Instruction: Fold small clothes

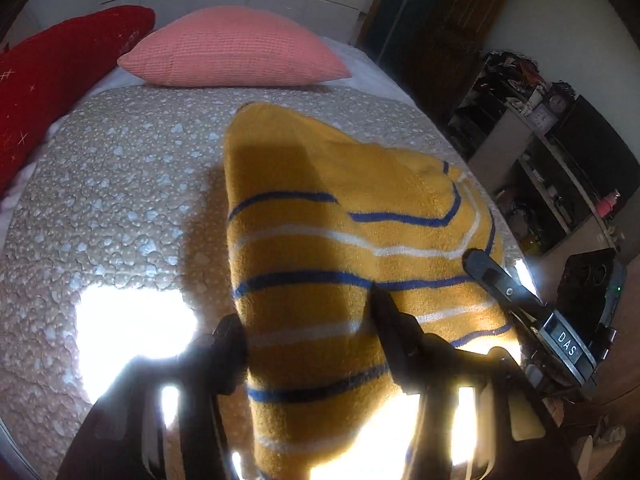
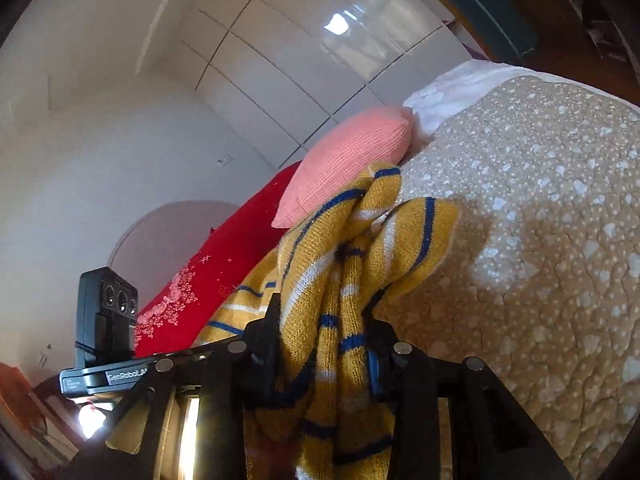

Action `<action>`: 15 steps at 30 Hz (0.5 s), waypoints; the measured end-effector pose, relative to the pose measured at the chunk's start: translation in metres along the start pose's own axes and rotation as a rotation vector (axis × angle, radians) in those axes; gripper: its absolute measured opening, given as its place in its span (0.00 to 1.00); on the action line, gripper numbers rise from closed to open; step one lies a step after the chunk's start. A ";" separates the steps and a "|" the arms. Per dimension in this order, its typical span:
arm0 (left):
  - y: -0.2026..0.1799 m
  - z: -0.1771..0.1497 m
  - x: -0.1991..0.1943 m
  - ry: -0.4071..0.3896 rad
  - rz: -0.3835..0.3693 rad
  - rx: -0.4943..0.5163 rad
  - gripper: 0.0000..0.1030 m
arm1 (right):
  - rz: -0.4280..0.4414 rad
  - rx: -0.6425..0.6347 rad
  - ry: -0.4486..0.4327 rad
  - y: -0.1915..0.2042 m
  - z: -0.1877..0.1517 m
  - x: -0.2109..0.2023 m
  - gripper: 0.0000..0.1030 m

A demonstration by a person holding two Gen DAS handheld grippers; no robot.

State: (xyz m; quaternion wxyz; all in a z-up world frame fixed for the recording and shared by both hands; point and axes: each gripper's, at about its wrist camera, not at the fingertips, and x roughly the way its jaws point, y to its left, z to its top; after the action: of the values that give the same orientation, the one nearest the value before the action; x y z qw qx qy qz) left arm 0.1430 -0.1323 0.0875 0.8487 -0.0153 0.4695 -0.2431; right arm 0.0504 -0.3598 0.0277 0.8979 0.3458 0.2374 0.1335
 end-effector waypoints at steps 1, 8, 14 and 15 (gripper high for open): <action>0.001 -0.002 0.008 0.020 0.047 -0.004 0.53 | -0.074 0.003 0.017 -0.009 -0.002 0.005 0.52; -0.010 -0.042 -0.023 -0.056 0.177 0.062 0.58 | -0.155 -0.004 -0.063 -0.016 0.006 -0.027 0.52; -0.046 -0.077 -0.070 -0.250 0.375 0.179 0.81 | -0.044 -0.145 -0.022 0.032 -0.010 -0.034 0.46; -0.050 -0.081 -0.074 -0.274 0.394 0.191 0.84 | -0.051 -0.166 0.007 0.037 -0.014 -0.028 0.41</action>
State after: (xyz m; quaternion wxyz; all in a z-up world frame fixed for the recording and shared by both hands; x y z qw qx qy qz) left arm 0.0250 -0.1289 0.1129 0.9329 0.1240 0.3191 -0.1121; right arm 0.0163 -0.3361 0.0531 0.9257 0.2638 0.2371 0.1311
